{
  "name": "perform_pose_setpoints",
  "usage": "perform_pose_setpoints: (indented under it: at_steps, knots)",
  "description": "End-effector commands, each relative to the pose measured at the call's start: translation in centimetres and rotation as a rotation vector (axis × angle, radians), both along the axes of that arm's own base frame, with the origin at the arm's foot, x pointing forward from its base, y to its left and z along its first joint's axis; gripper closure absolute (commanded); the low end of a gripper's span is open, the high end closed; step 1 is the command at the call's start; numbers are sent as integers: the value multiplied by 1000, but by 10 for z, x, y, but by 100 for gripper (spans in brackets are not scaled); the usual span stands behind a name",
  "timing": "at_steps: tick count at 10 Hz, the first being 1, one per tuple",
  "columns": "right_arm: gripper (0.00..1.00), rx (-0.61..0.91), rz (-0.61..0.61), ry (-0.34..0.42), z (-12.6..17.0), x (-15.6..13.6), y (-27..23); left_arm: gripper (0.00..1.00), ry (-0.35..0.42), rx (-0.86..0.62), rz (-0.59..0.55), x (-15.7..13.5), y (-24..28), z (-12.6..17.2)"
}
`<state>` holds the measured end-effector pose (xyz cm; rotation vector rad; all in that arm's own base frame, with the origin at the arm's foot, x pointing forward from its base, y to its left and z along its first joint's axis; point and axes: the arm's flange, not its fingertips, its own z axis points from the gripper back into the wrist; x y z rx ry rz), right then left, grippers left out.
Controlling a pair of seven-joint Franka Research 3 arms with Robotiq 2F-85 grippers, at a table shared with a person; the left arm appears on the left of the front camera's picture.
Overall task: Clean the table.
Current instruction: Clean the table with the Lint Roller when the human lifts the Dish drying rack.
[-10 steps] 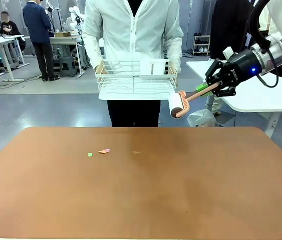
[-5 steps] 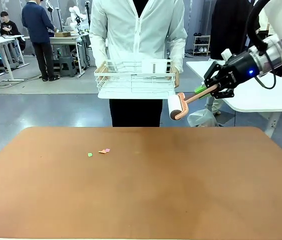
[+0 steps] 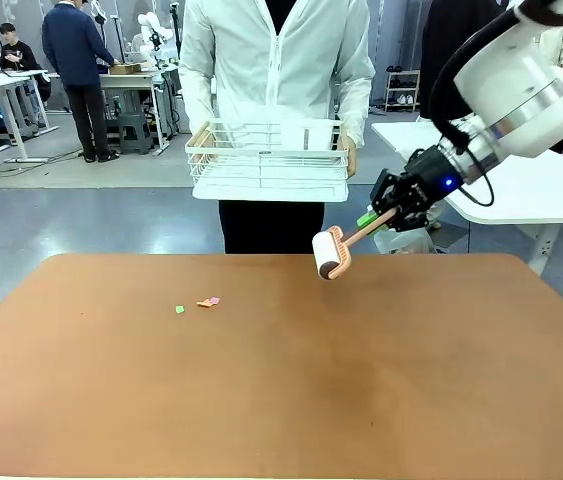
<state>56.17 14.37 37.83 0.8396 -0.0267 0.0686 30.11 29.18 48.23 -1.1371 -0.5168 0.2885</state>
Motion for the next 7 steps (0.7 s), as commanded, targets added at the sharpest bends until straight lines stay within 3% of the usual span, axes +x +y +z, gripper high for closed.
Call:
perform_pose_setpoints:
  at_steps: [1, 7]
  knots:
    - [79, 3, -26, -5, -4, 1, 19, 0, -13, -7, 1, -2, 2, 1]
    - [79, 41, -91, 43, -54, -2, 68, 0, -13, -7, 1, -2, 2, 1]
